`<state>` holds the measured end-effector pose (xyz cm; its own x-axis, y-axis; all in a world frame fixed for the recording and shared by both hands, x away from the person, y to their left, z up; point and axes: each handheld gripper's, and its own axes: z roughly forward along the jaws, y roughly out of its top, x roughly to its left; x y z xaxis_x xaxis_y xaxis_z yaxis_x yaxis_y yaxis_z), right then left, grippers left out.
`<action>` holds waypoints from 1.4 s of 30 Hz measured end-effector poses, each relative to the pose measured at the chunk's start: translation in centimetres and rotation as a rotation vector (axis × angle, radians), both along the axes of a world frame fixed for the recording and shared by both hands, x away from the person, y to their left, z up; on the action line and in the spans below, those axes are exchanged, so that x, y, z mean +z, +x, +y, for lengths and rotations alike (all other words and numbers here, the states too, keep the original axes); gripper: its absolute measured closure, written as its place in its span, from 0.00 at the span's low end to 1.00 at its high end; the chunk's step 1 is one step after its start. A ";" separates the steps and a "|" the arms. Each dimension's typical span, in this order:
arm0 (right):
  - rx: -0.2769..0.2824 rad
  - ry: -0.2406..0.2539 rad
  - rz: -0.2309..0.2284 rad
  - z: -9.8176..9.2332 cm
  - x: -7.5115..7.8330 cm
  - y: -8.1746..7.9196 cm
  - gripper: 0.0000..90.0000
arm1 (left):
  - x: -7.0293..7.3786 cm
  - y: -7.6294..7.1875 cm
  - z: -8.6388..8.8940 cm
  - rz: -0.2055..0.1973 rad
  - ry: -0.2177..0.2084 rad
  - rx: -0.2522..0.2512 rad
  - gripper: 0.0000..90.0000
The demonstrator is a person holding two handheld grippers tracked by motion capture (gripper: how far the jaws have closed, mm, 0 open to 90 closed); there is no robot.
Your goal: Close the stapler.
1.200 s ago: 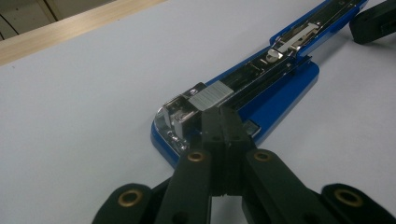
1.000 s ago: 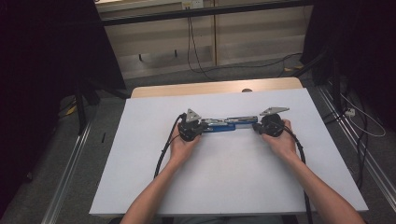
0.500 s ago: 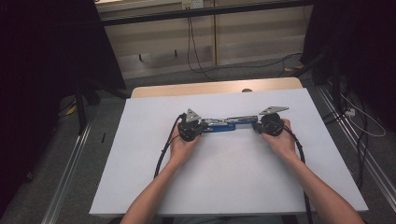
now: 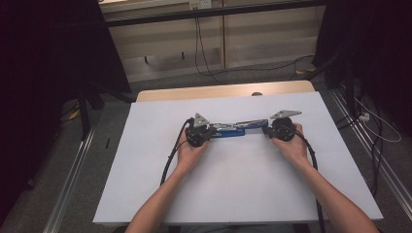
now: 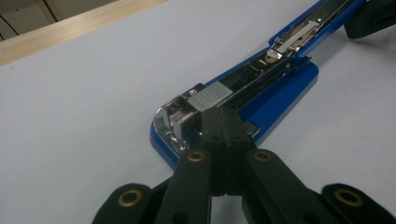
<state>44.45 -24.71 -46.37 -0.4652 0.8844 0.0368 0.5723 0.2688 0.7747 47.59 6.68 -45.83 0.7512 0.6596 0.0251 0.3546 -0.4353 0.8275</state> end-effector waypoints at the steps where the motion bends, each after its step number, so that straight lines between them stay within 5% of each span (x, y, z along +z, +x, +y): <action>1: 0.002 0.001 -0.004 0.0 0.0 0.0 1.00 | 0.0 0.0 -0.1 0.004 -0.006 -0.001 1.00; 42: 0.024 0.072 -0.081 0.4 0.8 -0.4 0.97 | 0.0 -0.2 -0.2 0.004 0.000 -0.006 1.00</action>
<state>44.04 -24.30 -45.59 -0.4906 0.8693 0.0612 0.5010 0.2239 0.8360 47.39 6.48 -45.83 0.7554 0.6548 0.0219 0.3555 -0.4377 0.8258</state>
